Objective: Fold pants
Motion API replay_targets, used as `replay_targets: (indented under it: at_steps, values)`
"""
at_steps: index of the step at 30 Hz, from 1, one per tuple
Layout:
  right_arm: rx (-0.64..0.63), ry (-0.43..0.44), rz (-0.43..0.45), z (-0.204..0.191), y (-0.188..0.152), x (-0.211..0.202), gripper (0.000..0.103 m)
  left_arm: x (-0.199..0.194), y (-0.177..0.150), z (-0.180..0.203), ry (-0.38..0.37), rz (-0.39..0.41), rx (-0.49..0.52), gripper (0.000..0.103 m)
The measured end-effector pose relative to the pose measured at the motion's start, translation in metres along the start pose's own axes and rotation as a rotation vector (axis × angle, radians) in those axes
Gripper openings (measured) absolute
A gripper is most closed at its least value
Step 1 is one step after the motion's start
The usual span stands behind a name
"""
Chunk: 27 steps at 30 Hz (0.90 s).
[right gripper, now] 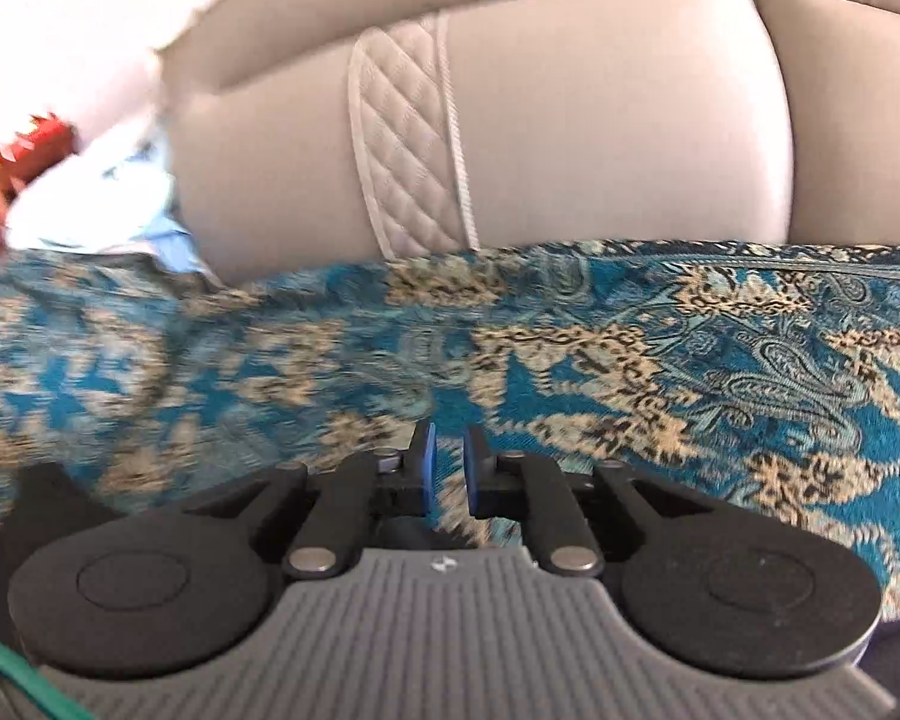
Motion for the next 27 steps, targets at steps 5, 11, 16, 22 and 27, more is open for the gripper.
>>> replay_targets:
  at_steps: [5, 11, 16, 22, 27]
  values:
    - [-0.077, 0.112, -0.018, -0.005, -0.042, -0.038, 0.045, -0.003, -0.001, 0.001, -0.006, -0.020, -0.004, 0.045]
    - [-0.242, 0.052, -0.041, 0.018, -0.090, -0.046, 0.043, -0.002, 0.000, 0.000, 0.002, -0.047, -0.012, 0.045]
    - [-0.161, -0.061, 0.012, 0.085, -0.075, -0.071, 0.043, 0.000, 0.001, 0.000, 0.009, -0.066, -0.012, 0.045]
    - [-0.049, -0.260, 0.108, 0.188, -0.054, -0.101, 0.052, 0.005, 0.003, 0.000, 0.017, -0.084, -0.015, 0.046]
    - [0.143, -0.442, 0.207, 0.265, -0.042, -0.141, 0.068, 0.007, 0.004, 0.000, 0.027, -0.099, -0.029, 0.047]
Point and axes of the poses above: each gripper's, at about its wrist camera, not at the fingertips, and x roughly the way its jaws point, z to its right, y to its top, the point moved 10 cm from there along x, roughly the way its jaws point, and after that the axes turned 7 degrees about x, right-handed, at the moved point
